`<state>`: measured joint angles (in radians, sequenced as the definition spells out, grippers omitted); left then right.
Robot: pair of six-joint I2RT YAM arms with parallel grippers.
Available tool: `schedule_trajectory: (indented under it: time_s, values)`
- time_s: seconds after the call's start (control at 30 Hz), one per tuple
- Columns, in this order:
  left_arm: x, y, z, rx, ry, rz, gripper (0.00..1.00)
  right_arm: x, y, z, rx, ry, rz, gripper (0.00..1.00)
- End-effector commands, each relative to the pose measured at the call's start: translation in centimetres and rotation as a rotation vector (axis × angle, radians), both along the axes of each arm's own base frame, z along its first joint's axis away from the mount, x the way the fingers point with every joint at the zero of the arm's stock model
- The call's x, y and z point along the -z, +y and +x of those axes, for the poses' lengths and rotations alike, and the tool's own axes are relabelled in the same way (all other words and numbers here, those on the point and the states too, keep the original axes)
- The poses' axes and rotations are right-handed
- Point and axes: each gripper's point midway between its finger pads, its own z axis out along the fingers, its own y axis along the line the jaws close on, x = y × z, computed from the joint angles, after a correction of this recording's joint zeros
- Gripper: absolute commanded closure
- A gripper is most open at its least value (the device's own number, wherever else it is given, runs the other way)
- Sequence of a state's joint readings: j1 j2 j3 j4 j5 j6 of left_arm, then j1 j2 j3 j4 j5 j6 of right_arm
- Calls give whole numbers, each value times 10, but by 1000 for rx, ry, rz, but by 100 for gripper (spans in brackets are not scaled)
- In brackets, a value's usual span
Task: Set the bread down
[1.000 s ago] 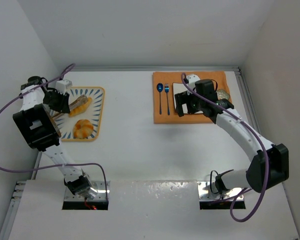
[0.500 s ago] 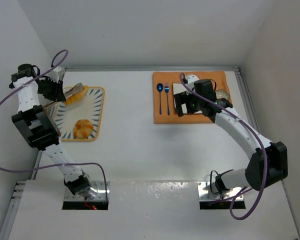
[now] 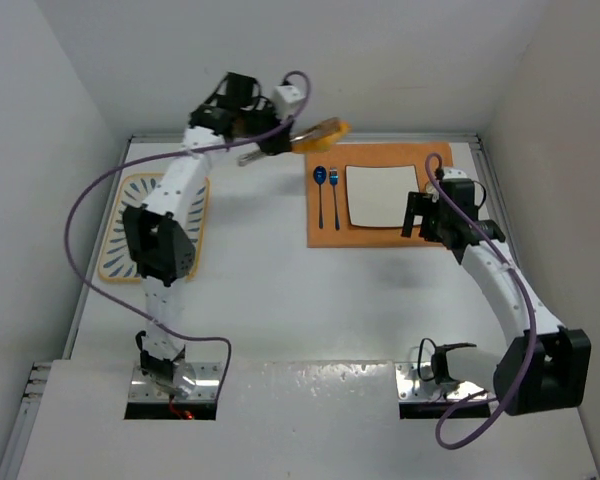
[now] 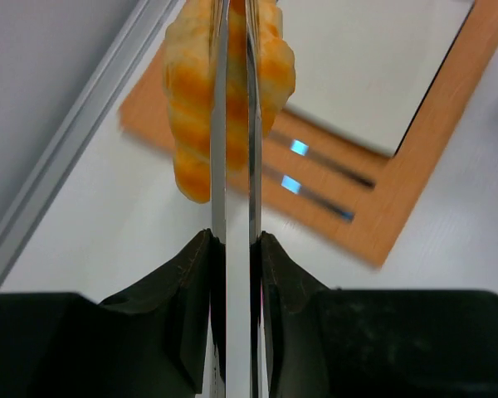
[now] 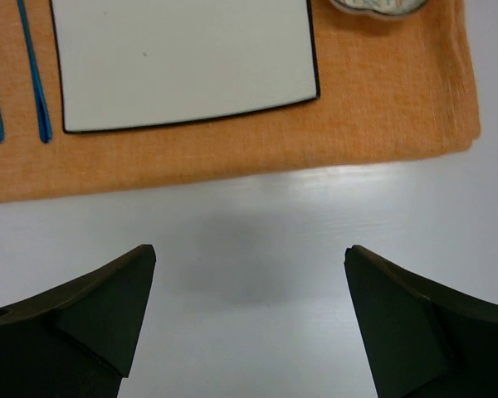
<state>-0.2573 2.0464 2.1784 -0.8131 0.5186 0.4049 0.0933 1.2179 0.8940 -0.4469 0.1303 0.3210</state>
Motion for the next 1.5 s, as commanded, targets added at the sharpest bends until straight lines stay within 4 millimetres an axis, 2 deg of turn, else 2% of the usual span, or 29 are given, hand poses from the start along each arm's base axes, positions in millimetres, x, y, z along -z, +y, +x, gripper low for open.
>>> schedule_trajectory:
  time_s: [0.0,0.1,0.13,0.23,0.27,0.4,0.47,0.5,0.53,0.6,0.63,0.7,0.73,0.77,0.8,0.83,0.93,0.97,1.03,1.13,1.23,1.27,1.33,1.37,1.4,1.47]
  values:
    - [2,-86,20,16,-22,-118,100,-1,-12,-15,60,-18,-19,4]
    - [17,-141,22,46,-45,-142,100,11,-21,-32,74,0,-51,4]
    - [34,-168,15,75,-42,-129,100,6,-23,-35,80,-20,-56,4]
    - [54,-191,19,32,-48,-126,100,12,-29,-48,81,-9,-76,4]
    - [67,-199,22,7,-38,-130,100,8,-31,-50,78,-21,-87,4]
    - [91,-213,24,-13,-33,-111,100,10,-34,-55,57,-17,-114,4]
    - [96,-226,16,10,-31,-111,97,11,-35,-57,48,-13,-125,4]
    - [96,-225,17,2,-34,-107,94,11,-35,-58,38,-10,-129,4]
    - [101,-229,12,11,-25,-101,86,11,-35,-58,31,-12,-131,4]
    - [106,-227,12,-3,-13,-94,78,10,-35,-57,22,-10,-141,3]
    - [108,-226,11,-3,-5,-89,68,11,-35,-57,21,-4,-140,3]
    - [105,-224,8,-9,6,-91,60,12,-32,-56,5,-1,-127,2]
    - [97,-221,10,-7,0,-104,54,10,-30,-56,-2,-6,-121,2]
    - [81,-219,13,-3,-21,-127,52,10,-27,-54,-13,-7,-107,2]
    - [79,-218,12,-8,-12,-130,50,10,-25,-54,-18,-9,-99,2]
    - [67,-215,15,-7,-28,-148,46,11,-24,-53,-22,-11,-91,2]
    - [58,-213,14,6,-17,-172,44,13,-18,-52,-40,-10,-71,2]
    - [49,-209,14,8,-21,-182,43,12,-17,-50,-43,-12,-63,2]
    - [38,-215,4,42,12,-227,43,12,-14,-50,-55,-11,-55,2]
    - [20,-212,1,71,4,-254,41,12,-9,-48,-73,-14,-37,2]
    - [1,-206,4,54,-12,-281,41,12,-6,-47,-92,-8,-26,2]
    - [-16,-189,7,38,-23,-291,41,11,-3,-45,-106,-11,-16,2]
    - [-35,-172,6,37,-30,-306,41,11,1,-44,-123,-6,-4,2]
    - [-37,-160,2,38,-4,-304,41,8,5,-41,-141,-17,7,2]
    - [-52,-133,3,14,-19,-302,41,10,10,-40,-167,-5,24,3]
    - [-57,-100,-3,-2,6,-285,41,9,16,-36,-202,-12,30,3]
